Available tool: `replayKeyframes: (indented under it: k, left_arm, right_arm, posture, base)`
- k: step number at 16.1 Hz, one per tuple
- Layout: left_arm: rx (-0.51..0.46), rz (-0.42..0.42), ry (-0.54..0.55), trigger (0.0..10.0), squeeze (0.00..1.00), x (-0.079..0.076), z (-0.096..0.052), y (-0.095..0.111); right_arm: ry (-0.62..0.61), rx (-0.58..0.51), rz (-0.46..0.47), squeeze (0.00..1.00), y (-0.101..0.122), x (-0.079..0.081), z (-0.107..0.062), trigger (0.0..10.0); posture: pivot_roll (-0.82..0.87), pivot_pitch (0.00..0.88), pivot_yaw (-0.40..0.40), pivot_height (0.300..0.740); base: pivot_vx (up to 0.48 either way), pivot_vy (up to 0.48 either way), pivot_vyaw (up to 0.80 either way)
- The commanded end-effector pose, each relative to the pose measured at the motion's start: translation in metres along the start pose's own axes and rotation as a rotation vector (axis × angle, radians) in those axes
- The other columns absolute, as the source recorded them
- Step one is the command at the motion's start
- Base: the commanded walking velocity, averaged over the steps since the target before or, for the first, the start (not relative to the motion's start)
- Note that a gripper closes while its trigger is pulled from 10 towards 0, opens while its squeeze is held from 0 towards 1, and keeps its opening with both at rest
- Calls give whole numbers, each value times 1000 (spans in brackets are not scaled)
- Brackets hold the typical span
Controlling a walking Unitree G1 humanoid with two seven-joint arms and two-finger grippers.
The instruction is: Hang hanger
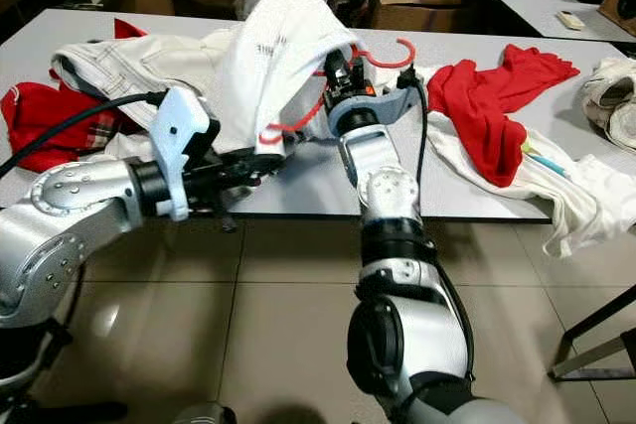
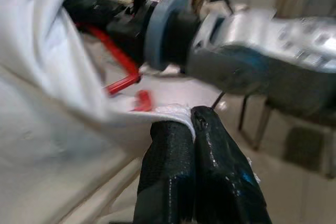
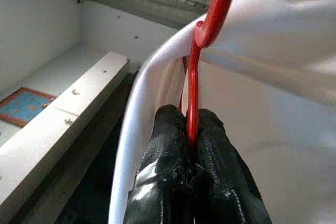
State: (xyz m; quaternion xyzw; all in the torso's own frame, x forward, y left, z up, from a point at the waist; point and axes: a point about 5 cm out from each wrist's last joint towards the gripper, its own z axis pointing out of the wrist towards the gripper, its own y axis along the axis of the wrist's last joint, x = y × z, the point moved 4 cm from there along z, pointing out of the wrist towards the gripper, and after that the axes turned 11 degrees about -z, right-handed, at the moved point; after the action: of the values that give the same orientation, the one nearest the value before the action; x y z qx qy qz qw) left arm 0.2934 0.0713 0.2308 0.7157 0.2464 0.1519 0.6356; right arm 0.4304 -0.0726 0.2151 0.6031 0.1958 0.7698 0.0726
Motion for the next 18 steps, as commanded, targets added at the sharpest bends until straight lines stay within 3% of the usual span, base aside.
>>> replayKeyframes:
  k: [1,4,5,6,9,11,12,14,18]
  left_arm:
    - [-37,16,-56,0,0,-12,2,13]
    - [-88,-26,-103,0,0,-20,2,27]
    - [-97,-38,-112,0,0,-22,0,31]
    - [-88,-34,-101,0,0,-20,0,31]
    - [3,33,79,0,0,10,-9,15]
    - [35,50,124,0,0,18,-16,10]
    - [97,91,170,0,0,27,-26,1]
    - [168,110,228,0,0,36,-35,-11]
    - [218,194,405,0,0,61,-45,-15]
  right_arm:
    - [38,57,63,0,-40,29,7,10000]
    - [80,102,-152,0,-53,34,6,10000]
    - [108,120,-263,0,-58,36,5,10000]
    - [115,117,-300,0,-58,37,5,10000]
    - [106,71,-233,0,-39,34,7,10000]
    - [99,54,-224,0,-29,30,7,10000]
    - [81,23,-206,0,-15,26,8,10000]
    - [65,-20,-115,0,6,22,10,10000]
    - [51,-51,-78,0,20,18,12,10000]
  posture:
    - [83,0,-13,740]
    - [80,0,-11,740]
    - [80,0,-11,740]
    - [81,0,-12,740]
    - [81,0,-14,740]
    - [77,0,-12,740]
    - [76,0,-11,740]
    - [74,0,-9,740]
    - [79,0,-11,740]
  base:
    - [0,0,0]
    - [0,0,0]
    - [0,0,0]
    - [0,0,0]
    - [0,0,0]
    - [0,0,0]
    - [0,0,0]
    - [0,0,0]
    - [0,0,0]
